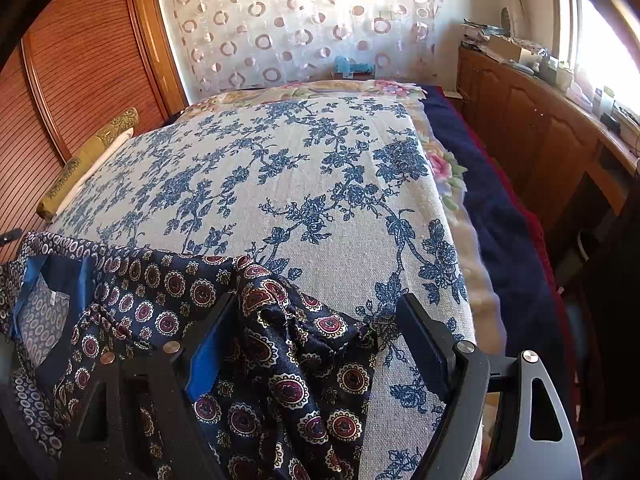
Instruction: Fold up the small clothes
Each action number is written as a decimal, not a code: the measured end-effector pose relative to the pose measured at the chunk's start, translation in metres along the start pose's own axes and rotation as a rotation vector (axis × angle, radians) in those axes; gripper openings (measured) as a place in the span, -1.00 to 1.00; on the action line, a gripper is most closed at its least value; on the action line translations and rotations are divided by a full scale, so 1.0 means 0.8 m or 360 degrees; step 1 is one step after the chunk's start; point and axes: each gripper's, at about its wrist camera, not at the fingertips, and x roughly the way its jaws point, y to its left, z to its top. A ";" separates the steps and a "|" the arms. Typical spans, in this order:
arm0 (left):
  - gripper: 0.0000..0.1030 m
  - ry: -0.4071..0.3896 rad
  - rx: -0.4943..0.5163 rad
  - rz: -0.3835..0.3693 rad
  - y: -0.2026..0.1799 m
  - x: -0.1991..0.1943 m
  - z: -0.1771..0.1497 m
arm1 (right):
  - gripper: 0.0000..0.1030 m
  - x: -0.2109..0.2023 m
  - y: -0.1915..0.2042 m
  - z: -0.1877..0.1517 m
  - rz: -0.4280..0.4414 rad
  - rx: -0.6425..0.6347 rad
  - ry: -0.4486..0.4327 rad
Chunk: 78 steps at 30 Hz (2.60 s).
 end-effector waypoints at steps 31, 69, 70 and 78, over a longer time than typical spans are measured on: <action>-0.90 -0.0462 0.0109 -0.0266 -0.083 -0.146 0.009 | -0.81 -0.116 0.030 0.022 0.0141 -0.0126 -0.0303; 0.16 -0.0455 0.0234 -0.0020 -0.088 -0.029 0.203 | 0.03 0.015 0.040 0.263 -0.0261 -0.0040 -0.0290; 0.34 -0.0444 0.0255 -0.0012 -0.094 -0.031 0.196 | 0.04 0.019 0.041 0.256 -0.0251 -0.0040 -0.0279; 0.61 -0.0325 0.0302 -0.0116 -0.112 -0.021 0.131 | 0.13 0.007 -0.010 0.241 -0.0130 -0.0031 -0.0187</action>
